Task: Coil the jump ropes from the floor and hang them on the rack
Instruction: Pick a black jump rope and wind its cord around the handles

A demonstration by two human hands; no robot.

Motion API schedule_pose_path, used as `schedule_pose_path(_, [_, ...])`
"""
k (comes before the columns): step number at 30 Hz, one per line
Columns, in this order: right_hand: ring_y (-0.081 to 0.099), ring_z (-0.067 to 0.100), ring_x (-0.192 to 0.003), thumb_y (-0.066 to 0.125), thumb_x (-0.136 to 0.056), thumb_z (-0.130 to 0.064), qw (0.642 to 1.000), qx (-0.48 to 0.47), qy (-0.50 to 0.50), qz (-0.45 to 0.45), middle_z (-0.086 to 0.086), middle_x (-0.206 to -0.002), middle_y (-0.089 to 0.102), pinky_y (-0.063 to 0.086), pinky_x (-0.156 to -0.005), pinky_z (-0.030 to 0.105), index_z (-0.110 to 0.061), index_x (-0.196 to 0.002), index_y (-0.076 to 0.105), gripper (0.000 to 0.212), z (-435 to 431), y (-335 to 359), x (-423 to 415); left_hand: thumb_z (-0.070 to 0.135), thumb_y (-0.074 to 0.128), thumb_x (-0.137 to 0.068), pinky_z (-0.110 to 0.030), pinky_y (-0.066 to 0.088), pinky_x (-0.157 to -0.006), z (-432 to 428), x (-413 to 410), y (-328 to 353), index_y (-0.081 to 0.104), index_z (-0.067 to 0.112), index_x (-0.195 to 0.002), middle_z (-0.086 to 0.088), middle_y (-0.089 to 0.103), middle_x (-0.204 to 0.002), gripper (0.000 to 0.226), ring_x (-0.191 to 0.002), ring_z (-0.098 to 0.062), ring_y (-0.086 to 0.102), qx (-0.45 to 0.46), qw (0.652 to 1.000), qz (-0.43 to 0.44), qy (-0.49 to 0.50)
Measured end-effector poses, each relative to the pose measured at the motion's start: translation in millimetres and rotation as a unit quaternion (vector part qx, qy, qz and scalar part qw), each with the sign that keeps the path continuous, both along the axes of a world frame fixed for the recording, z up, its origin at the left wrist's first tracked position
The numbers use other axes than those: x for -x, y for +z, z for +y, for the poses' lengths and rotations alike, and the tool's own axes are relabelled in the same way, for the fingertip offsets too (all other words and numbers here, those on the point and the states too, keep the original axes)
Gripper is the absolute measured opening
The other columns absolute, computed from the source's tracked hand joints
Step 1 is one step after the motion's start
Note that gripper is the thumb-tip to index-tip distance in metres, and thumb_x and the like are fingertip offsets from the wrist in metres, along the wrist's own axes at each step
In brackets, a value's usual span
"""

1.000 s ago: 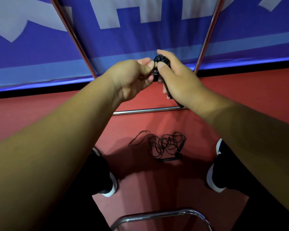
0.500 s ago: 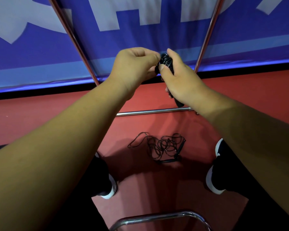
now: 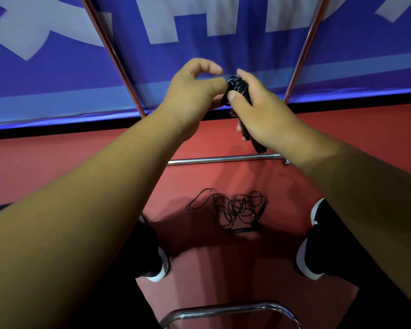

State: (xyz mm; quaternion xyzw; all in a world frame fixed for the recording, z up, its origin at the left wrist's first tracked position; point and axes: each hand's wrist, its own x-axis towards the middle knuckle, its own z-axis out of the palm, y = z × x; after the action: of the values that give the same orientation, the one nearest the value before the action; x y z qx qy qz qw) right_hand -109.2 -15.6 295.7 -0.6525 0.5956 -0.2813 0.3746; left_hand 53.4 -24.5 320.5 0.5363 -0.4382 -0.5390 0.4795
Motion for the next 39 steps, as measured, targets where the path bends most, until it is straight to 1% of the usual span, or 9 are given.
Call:
schedule_pose_path(6, [0.067,0.021,-0.063,0.066,-0.100,-0.033,0.994,-0.072,0.058,-0.065,0.002,-0.086,0.071,0.064,-0.057,0.049,-0.037,-0.128,0.058,0.029,4.7,9.1,8.2,-0.006,0.072,-0.083,-0.052,0.062,-0.090,-3.1,-7.2,2.4,0.071,0.008,-0.088,-0.025,0.071,-0.090,0.014,-0.080,-0.029,0.069,0.017,0.991,-0.092,-0.093])
schedule_pose_path(10, [0.066,0.021,-0.059,0.068,-0.099,-0.040,0.993,-0.071,0.066,-0.063,0.005,-0.084,0.069,0.062,-0.056,0.048,-0.033,-0.118,0.060,0.022,3.3,12.4,11.1,0.002,0.072,-0.091,-0.027,0.053,-0.068,-1.3,-3.3,2.1,0.070,0.010,-0.092,-0.001,0.070,-0.079,0.008,-0.071,-0.013,0.063,0.046,0.989,-0.115,-0.083])
schedule_pose_path(13, [0.066,0.027,-0.057,0.067,-0.097,-0.054,0.991,-0.090,0.083,-0.049,0.004,-0.078,0.069,0.061,-0.056,0.052,-0.043,-0.115,0.059,0.023,-0.5,16.5,10.5,0.003,0.068,-0.094,-0.018,0.049,-0.066,-2.1,-0.9,6.1,0.067,0.007,-0.095,-0.002,0.067,-0.083,0.005,-0.070,-0.006,0.059,0.090,0.987,-0.120,-0.053])
schedule_pose_path(17, [0.067,0.032,-0.057,0.065,-0.085,-0.073,0.983,-0.132,0.124,0.015,0.003,-0.076,0.070,0.059,-0.058,0.066,-0.051,-0.104,0.056,0.031,-3.5,9.3,10.6,-0.001,0.064,-0.091,-0.022,0.052,-0.065,-4.2,2.0,7.9,0.067,-0.001,-0.096,-0.010,0.067,-0.080,0.005,-0.065,-0.010,0.061,0.115,0.983,-0.141,0.007])
schedule_pose_path(20, [0.066,0.028,-0.057,0.067,-0.079,-0.078,0.980,-0.147,0.129,0.033,0.004,-0.079,0.069,0.061,-0.061,0.064,-0.046,-0.102,0.056,0.040,-5.1,8.6,9.0,-0.003,0.063,-0.090,-0.034,0.057,-0.069,-8.0,-1.9,9.3,0.066,-0.006,-0.096,-0.014,0.066,-0.075,0.007,-0.064,-0.020,0.062,0.097,0.989,-0.108,0.020])
schedule_pose_path(26, [0.074,0.033,-0.065,0.077,-0.090,-0.048,0.987,-0.081,0.100,0.093,0.007,-0.085,0.076,0.062,-0.058,0.046,-0.026,-0.105,0.060,0.032,0.4,4.7,6.1,0.002,0.058,-0.095,-0.049,0.064,-0.084,-10.3,1.5,5.1,0.057,0.008,-0.091,-0.006,0.062,-0.070,0.007,-0.078,-0.027,0.071,0.027,0.993,-0.107,-0.030])
schedule_pose_path(32, [0.058,0.024,-0.037,0.071,-0.091,-0.021,0.959,-0.138,0.118,0.216,0.012,-0.061,0.067,0.047,-0.038,0.028,-0.017,-0.107,0.060,0.020,1.0,-26.8,14.1,0.000,0.060,-0.085,-0.038,0.059,-0.069,12.4,26.7,-11.8,0.065,0.010,-0.089,-0.004,0.074,-0.074,0.012,-0.069,-0.021,0.071,0.155,0.943,-0.278,-0.101])
schedule_pose_path(37, [0.069,0.020,-0.066,0.080,-0.092,-0.027,0.974,-0.159,0.156,0.031,0.000,-0.089,0.069,0.062,-0.062,0.039,-0.030,-0.104,0.059,0.025,-4.3,-26.4,8.0,0.005,0.060,-0.087,-0.037,0.056,-0.061,-2.7,16.5,-2.6,0.066,0.006,-0.091,-0.010,0.073,-0.071,0.007,-0.059,-0.018,0.063,0.106,0.963,-0.244,-0.048])
schedule_pose_path(39, [0.070,0.017,-0.075,0.083,-0.090,-0.033,0.976,-0.135,0.167,0.028,-0.007,-0.090,0.072,0.060,-0.066,0.036,-0.031,-0.105,0.065,0.024,-5.5,-17.9,9.2,0.008,0.063,-0.087,-0.037,0.057,-0.066,-8.6,9.3,4.5,0.068,0.008,-0.090,-0.007,0.071,-0.070,0.006,-0.061,-0.017,0.063,0.101,0.966,-0.237,-0.029])
